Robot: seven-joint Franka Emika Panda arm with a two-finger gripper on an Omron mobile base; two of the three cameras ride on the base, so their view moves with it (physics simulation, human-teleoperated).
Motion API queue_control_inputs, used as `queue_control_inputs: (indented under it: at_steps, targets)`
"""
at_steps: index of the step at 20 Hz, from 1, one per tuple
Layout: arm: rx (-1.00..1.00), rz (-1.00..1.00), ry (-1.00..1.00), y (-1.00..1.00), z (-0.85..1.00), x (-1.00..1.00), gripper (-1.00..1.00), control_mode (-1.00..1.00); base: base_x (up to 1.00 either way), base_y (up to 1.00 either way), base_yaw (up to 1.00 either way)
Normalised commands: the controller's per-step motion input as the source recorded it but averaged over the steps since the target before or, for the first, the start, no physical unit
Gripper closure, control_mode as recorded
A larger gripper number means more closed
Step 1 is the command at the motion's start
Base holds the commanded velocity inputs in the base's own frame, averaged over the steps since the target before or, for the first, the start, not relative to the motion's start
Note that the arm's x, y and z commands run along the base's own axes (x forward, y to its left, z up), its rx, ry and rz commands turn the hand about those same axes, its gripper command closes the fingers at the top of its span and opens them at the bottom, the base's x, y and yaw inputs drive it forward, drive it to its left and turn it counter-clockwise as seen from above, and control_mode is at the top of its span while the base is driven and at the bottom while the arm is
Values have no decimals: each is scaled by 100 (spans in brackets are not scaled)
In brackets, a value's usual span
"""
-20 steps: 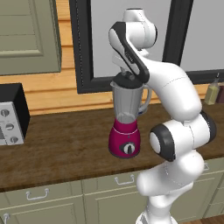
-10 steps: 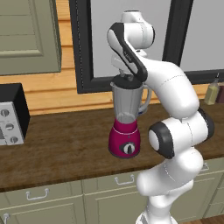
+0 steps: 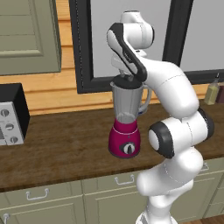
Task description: Close the lid blender by securely placing the lid on top.
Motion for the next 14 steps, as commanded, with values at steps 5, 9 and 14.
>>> queue_control_inputs:
  at_steps: [5, 9, 14]
  targets:
    - [-16, 0, 0, 10, -5, 0, 100, -100, 0, 0, 0]
    - [-8, 0, 0, 6, -1, 0, 100, -100, 0, 0, 0]
    - [-7, 1, -3, -1, -14, 0, 100, -100, 0, 0, 0]
